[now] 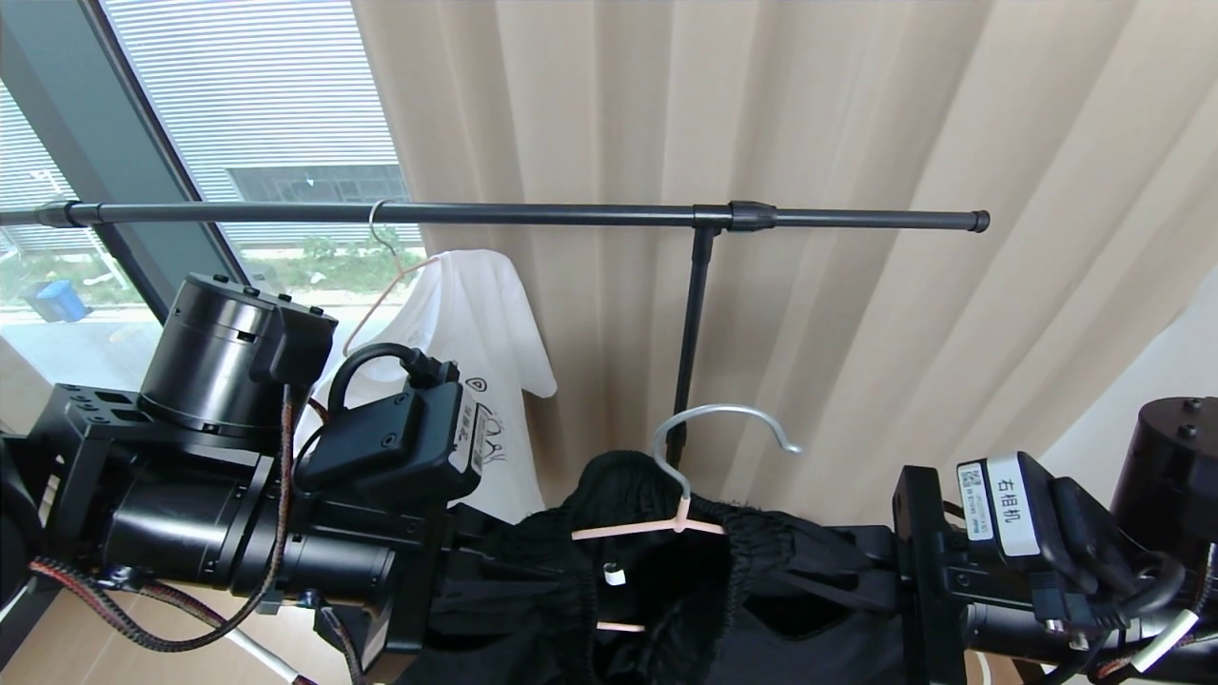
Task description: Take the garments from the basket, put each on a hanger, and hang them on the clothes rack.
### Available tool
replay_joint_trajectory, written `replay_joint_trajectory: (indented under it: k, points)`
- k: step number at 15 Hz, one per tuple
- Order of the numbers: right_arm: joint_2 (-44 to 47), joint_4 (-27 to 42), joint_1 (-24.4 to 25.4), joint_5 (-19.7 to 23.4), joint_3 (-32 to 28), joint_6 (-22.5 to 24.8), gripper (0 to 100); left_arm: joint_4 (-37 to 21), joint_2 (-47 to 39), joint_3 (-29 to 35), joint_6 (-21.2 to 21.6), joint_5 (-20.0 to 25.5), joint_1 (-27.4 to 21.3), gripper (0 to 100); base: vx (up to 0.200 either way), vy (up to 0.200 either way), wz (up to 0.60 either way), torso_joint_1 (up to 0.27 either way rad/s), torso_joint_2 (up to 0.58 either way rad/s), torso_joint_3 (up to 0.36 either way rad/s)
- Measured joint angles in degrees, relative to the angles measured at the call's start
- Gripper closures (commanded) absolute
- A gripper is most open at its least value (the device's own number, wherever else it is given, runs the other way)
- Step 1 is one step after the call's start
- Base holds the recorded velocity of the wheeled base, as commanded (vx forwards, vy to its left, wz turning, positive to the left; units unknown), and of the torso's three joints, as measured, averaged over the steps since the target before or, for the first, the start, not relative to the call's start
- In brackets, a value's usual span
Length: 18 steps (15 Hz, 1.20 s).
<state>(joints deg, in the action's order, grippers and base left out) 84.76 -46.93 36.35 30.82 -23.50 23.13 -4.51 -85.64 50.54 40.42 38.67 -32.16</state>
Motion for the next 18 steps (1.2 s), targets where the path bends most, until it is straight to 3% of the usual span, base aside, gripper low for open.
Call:
replay_joint_trajectory:
  k: [5,6,18]
  points:
    - [0.07,-0.04,0.0,-0.13,0.2,0.02,100,4.62,0.0,-1.97,-0.35,-0.02,0.09,100,0.0,0.0,0.0,0.0,0.0,0.0]
    - [0.11,-0.02,0.0,-0.13,0.22,0.05,0,4.75,0.0,-2.19,-0.35,-0.02,0.09,100,0.0,0.0,0.0,0.0,0.0,0.0]
    - [-0.37,-0.09,-1.66,-0.15,0.52,0.07,0,4.84,2.86,-2.91,-0.68,-0.18,2.1,100,0.0,0.0,0.0,0.0,0.0,0.0]
